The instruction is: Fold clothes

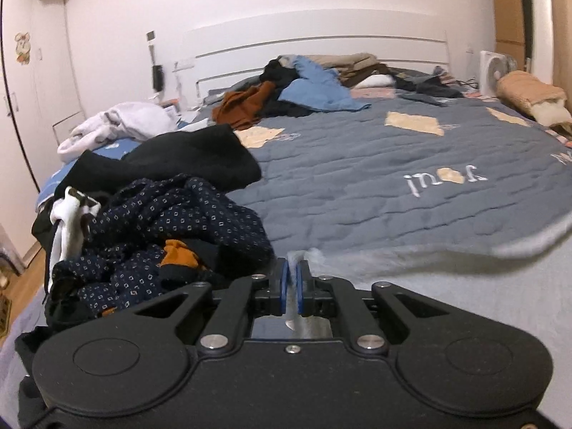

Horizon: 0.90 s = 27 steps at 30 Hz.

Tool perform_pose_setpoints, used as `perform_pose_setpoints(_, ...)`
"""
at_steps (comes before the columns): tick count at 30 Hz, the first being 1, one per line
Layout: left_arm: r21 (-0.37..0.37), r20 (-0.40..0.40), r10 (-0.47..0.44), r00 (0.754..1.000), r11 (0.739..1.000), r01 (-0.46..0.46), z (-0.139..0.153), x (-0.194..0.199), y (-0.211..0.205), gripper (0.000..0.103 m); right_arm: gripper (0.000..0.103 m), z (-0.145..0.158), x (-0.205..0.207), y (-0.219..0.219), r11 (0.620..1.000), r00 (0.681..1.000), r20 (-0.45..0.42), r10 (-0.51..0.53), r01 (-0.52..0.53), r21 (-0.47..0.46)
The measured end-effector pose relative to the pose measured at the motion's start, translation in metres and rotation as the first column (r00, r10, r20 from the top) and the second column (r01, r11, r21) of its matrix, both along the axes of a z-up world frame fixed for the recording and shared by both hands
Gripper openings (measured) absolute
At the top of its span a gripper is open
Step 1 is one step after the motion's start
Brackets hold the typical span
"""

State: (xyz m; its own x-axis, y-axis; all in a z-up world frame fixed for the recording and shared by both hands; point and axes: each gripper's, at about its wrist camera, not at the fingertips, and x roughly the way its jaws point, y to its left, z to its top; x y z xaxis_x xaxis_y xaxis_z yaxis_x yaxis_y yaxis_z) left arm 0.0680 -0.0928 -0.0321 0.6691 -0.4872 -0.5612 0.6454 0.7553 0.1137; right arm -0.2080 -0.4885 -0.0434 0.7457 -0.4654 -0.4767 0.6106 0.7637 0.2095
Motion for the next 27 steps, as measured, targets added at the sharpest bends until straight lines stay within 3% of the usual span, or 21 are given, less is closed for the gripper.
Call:
perform_pose_setpoints(5,0.003,-0.063,-0.003,0.998,1.0,0.003,-0.016,0.013,-0.003,0.002,0.002,-0.023,0.022,-0.009,1.0,0.998,-0.055,0.004,-0.003,0.022)
perform_pose_setpoints(8,-0.033,-0.132,-0.022,0.991,0.999,0.018,-0.025,0.009,0.003,0.003,0.002,-0.036,0.028,-0.01,0.998,0.994,-0.109,0.024,-0.018,0.057)
perform_pose_setpoints(9,-0.047,-0.139,-0.017,0.99,0.999,0.011,-0.028,0.007,0.006,0.007,0.002,-0.039,0.027,-0.011,0.998,0.993,-0.119,0.024,-0.017,0.061)
perform_pose_setpoints(11,-0.078,-0.177,-0.003,0.984,0.997,-0.011,-0.038,0.005,0.012,0.024,0.002,-0.041,0.025,-0.01,0.998,0.991,-0.13,0.024,-0.016,0.062)
perform_pose_setpoints(12,-0.087,-0.19,0.017,0.982,0.996,-0.034,-0.045,0.004,0.014,0.038,0.002,-0.042,0.024,-0.01,0.998,0.991,-0.134,0.023,-0.015,0.063)
perform_pose_setpoints(13,-0.08,-0.195,0.025,0.981,0.996,-0.041,-0.051,0.005,0.014,0.045,0.002,-0.042,0.022,-0.011,0.998,0.991,-0.13,0.022,-0.013,0.067)
perform_pose_setpoints(17,-0.027,-0.202,0.032,0.979,0.999,-0.039,-0.069,0.01,0.008,0.044,0.002,-0.038,0.021,-0.01,0.997,0.994,-0.113,0.013,-0.004,0.081)
perform_pose_setpoints(20,-0.057,-0.247,0.039,0.968,0.997,-0.054,-0.074,0.021,0.004,0.044,0.002,-0.037,0.023,-0.007,0.997,0.993,-0.113,0.018,-0.009,0.08)
perform_pose_setpoints(24,-0.028,-0.268,0.046,0.962,0.998,-0.056,-0.083,0.029,-0.006,0.044,0.002,-0.038,0.026,-0.005,0.996,0.993,-0.116,0.028,-0.018,0.082)
perform_pose_setpoints(26,-0.035,-0.302,0.049,0.952,0.997,-0.062,-0.09,0.034,-0.007,0.041,0.002,-0.039,0.028,-0.005,0.996,0.992,-0.12,0.032,-0.022,0.083)
perform_pose_setpoints(27,-0.04,-0.319,0.049,0.946,0.997,-0.066,-0.093,0.037,-0.008,0.029,0.002,-0.04,0.028,-0.006,0.996,0.992,-0.122,0.033,-0.023,0.085)
